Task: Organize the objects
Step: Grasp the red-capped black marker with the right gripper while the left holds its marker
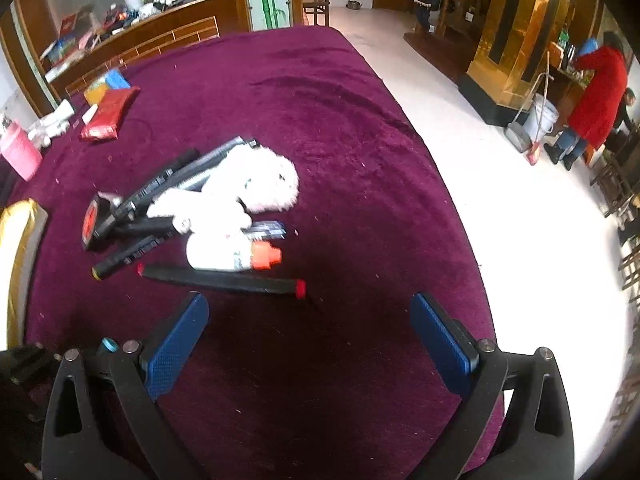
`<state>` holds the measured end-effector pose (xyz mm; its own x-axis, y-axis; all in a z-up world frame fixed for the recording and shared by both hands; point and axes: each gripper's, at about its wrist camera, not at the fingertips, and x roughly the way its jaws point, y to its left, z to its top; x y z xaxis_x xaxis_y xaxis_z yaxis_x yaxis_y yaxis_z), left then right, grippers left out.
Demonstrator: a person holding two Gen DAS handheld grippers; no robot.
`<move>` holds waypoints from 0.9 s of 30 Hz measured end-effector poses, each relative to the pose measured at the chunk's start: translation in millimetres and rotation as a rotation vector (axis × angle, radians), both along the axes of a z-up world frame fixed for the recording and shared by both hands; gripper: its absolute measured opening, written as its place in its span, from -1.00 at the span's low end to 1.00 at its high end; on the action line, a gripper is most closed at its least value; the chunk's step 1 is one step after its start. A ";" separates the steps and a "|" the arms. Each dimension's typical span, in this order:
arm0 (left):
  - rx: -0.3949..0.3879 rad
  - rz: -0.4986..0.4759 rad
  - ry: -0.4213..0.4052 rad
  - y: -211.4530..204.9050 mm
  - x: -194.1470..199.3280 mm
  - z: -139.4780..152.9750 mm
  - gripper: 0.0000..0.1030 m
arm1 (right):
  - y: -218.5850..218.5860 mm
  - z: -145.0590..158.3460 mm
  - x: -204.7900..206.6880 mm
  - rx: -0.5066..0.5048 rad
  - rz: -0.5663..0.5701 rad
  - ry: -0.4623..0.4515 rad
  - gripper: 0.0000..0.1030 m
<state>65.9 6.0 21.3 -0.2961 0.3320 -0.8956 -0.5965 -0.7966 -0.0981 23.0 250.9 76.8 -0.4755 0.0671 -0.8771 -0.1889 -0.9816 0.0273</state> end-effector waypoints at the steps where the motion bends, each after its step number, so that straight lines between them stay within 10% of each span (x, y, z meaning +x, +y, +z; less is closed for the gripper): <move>1: 0.027 0.023 -0.021 -1.6 -3.0 -1.2 -0.78 | -0.6 3.0 -1.9 -0.015 0.006 0.008 0.97; 15: 0.237 0.221 -0.027 -69.2 -11.1 41.1 -0.78 | -71.1 -2.3 -32.7 -0.130 0.335 -0.068 0.97; 27: 0.117 0.240 -0.049 -46.9 -5.4 -11.1 -0.73 | -96.4 -38.4 -58.7 0.012 0.590 -0.215 0.66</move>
<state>60.5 -40.9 10.2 -0.3364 0.3592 -0.8705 -0.3842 -0.8963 -0.2214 -35.7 154.5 38.3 -0.2484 -0.1426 -0.9581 0.3846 -0.9223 0.0376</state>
